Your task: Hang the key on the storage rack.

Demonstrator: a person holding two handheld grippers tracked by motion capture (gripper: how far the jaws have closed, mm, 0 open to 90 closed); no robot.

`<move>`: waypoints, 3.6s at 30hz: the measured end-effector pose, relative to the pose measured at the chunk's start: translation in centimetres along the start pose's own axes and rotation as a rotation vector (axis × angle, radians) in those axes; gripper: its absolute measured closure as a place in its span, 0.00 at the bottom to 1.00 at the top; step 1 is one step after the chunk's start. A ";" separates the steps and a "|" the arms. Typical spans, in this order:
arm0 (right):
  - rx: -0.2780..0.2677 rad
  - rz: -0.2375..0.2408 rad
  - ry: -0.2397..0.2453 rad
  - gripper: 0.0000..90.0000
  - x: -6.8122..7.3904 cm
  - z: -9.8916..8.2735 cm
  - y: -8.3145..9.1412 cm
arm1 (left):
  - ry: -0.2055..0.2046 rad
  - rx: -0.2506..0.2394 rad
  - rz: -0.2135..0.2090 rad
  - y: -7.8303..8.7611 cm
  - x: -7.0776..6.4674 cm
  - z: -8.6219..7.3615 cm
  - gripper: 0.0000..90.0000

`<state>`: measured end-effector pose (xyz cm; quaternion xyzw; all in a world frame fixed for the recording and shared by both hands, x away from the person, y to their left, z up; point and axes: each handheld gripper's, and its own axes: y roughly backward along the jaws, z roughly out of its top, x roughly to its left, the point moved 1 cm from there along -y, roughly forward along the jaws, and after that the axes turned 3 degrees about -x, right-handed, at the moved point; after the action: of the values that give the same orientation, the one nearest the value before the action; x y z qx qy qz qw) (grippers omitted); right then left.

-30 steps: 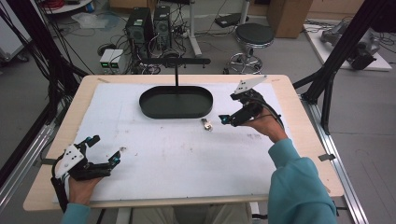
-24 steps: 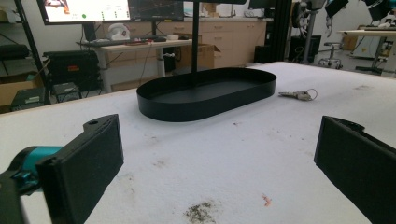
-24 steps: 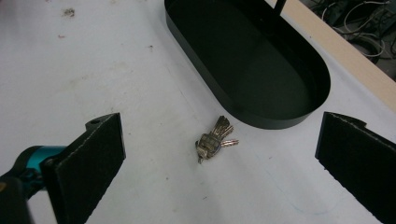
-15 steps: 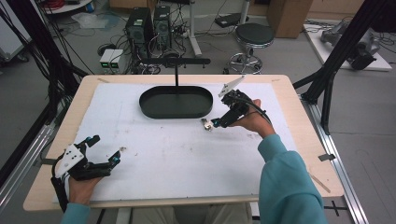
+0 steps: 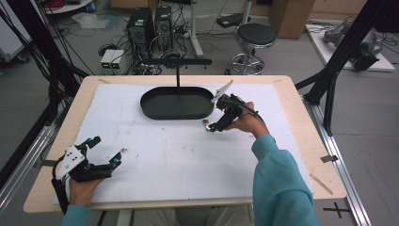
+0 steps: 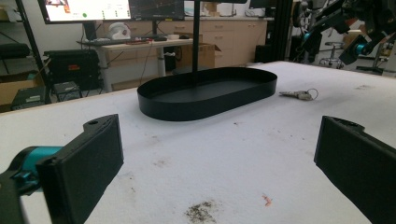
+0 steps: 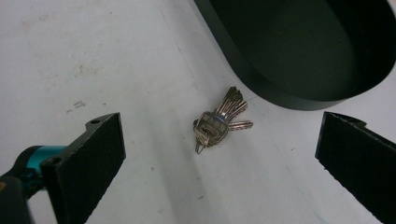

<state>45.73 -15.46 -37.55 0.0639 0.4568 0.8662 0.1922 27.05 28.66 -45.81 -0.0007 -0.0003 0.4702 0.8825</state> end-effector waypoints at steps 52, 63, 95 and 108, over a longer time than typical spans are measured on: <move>0.212 0.080 -0.138 0.71 -1.0 -0.8 -4.2 | 0.000 0.006 0.001 -0.1 0.0 0.0 0.02; 0.222 0.084 -0.171 0.84 -0.9 -0.7 -4.2 | 0.000 0.006 0.000 0.0 0.0 0.0 0.02; 0.189 0.046 -0.196 0.99 -0.6 -0.2 -3.0 | 0.001 0.006 0.001 -0.1 0.0 0.0 0.02; -0.045 0.029 -0.249 0.99 -1.4 1.0 0.7 | 0.003 0.006 0.003 -0.1 -0.1 0.0 0.02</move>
<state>47.07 -15.61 -36.35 0.1730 0.4090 0.8643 0.2363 27.09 28.58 -45.81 0.0013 0.0022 0.4716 0.8818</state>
